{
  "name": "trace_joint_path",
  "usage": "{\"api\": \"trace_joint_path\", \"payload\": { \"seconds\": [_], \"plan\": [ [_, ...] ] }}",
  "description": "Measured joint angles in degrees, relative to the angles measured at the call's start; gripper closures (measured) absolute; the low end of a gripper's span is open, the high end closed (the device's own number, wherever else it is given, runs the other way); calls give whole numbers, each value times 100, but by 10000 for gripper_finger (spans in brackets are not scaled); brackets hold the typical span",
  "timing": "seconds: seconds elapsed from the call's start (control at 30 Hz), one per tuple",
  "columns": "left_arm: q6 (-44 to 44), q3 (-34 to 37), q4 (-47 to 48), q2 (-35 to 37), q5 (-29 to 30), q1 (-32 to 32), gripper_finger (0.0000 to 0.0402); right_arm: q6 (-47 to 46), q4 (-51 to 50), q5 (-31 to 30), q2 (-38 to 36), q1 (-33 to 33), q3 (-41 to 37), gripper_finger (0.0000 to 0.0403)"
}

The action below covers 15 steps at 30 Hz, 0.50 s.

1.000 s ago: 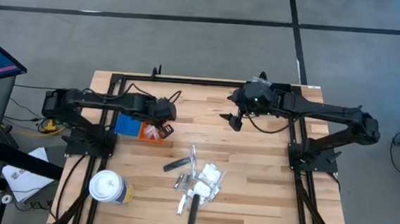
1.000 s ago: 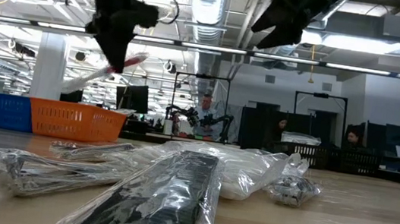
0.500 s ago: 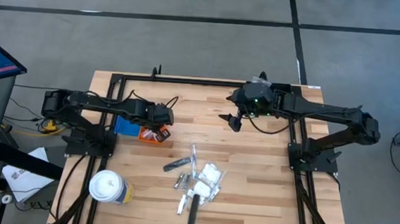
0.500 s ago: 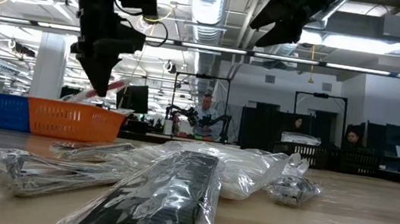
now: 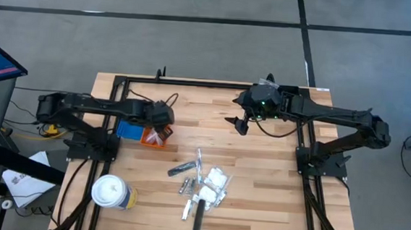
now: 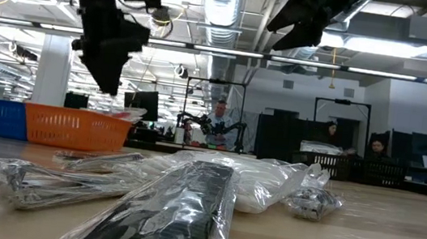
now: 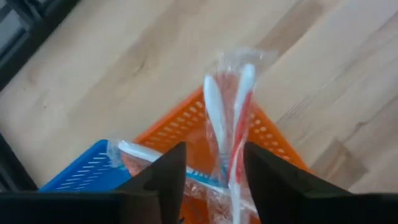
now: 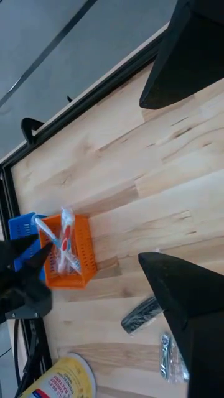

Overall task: Pick & Place Travel size toiletries
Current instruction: Put the orange toothbrush into the orange bin, then put the silver nail cutter into the blue bin

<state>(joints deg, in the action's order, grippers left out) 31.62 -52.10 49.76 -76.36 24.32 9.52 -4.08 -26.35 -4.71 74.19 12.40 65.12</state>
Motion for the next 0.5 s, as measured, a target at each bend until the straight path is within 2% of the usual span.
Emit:
{"api": "trace_joint_path", "payload": {
  "seconds": [0.1,0.17,0.27,0.37,0.4,0.5],
  "plan": [
    [145,-2,-15,360,-41,-17,234,0,0,0,0,0,0,14],
    [297,4,-7,564,-213,-22,247,0,0,0,0,0,0,13],
    [322,4,-47,761,-278,-166,298,10,-16,1,0,0,0,14],
    [95,4,-466,874,-271,-504,372,13,-110,0,0,0,0,13],
    [30,4,-630,885,-241,-632,386,12,-146,9,0,0,0,13],
    [-152,4,-1135,893,-179,-1000,392,46,-208,63,0,-71,0,12]
  ]
}}
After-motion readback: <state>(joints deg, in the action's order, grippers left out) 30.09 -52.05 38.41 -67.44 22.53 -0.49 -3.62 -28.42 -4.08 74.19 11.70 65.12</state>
